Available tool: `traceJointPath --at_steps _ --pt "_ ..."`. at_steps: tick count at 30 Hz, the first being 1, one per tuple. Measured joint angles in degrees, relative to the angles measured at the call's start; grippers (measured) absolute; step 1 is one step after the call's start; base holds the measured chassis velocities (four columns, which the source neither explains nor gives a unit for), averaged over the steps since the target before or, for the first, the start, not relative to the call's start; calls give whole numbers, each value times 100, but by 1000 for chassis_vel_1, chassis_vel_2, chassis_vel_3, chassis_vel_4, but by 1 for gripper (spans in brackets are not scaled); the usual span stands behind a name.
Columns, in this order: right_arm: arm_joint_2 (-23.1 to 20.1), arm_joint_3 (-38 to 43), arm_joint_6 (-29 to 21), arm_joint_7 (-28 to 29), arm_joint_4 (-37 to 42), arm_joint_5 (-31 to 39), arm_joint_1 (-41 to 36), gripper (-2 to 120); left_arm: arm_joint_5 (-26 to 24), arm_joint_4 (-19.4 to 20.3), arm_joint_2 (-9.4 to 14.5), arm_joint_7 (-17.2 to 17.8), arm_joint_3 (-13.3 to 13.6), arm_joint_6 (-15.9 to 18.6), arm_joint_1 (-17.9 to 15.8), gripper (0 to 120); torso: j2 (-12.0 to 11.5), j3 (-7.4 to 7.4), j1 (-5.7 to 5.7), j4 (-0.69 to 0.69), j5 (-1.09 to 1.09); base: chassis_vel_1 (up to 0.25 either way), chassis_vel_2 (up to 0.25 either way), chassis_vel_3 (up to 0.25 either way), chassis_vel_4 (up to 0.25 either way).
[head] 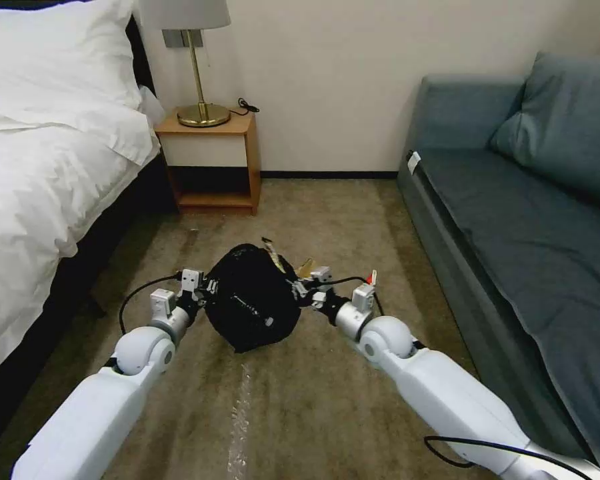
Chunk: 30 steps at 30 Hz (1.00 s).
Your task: Pick up the trash bin, then pick up the garbage on the floor and place it into the trash bin.
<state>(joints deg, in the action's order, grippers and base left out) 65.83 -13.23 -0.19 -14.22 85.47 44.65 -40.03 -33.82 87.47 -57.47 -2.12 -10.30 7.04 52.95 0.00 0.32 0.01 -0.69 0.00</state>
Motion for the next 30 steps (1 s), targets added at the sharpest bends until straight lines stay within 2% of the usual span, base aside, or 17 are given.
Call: traceJointPath --at_steps 4,7,12,13,14,16,17,19,20,23,24,27,28,30 --pt "45 -183 -14 10 -56 35 115 0 57 -152 -162 12 105 -42 -129 4 0 0 0 1 0 0 0 0 0" --pt "83 -396 -7 179 -270 -417 126 0 45 -256 -313 117 189 -86 -240 4 0 0 0 -1 0 0 0 0 0" --pt "313 -379 118 460 -529 -756 18 4 49 -343 -350 105 252 -106 -339 4 0 0 0 -2 1 0 0 0 0" --pt "376 -340 200 550 -603 -900 12 10 129 -450 -368 91 253 -156 -385 4 0 0 0 1 1 0 0 0 0" --pt "376 -340 200 550 -603 -900 12 10 129 -450 -368 91 253 -156 -385 4 0 0 0 1 1 0 0 0 0" --pt "379 -294 222 655 -635 -1003 57 22 226 -597 -434 88 261 -195 -435 4 0 0 0 1 1 0 0 0 0" --pt "379 -294 222 655 -635 -1003 57 22 226 -597 -434 88 261 -195 -435 4 0 0 0 1 1 0 0 0 0" --pt "356 -278 211 709 -640 -1007 105 32 240 -619 -477 89 302 -194 -450 4 0 0 0 0 1 0 0 0 0" --pt "356 -278 211 709 -640 -1007 105 32 240 -619 -477 89 302 -194 -450 4 0 0 0 0 1 0 0 0 0" --pt "351 -278 196 892 -655 -1048 133 48 243 -665 -533 93 353 -195 -492 4 0 0 0 -2 0 0 0 0 0" --pt "351 -278 196 892 -655 -1048 133 48 243 -665 -533 93 353 -195 -492 4 0 0 0 -2 0 0 0 0 0" --pt "321 -131 178 1003 -642 -1159 130 64 262 -681 -523 122 351 -206 -498 4 0 0 0 1 1 0 0 0 0" --pt "321 -131 178 1003 -642 -1159 130 64 262 -681 -523 122 351 -206 -498 4 0 0 0 1 1 0 0 0 0" --pt "231 59 68 1027 -642 -1223 147 73 269 -669 -514 183 311 -283 -470 4 0 0 0 0 1 0 0 0 0"
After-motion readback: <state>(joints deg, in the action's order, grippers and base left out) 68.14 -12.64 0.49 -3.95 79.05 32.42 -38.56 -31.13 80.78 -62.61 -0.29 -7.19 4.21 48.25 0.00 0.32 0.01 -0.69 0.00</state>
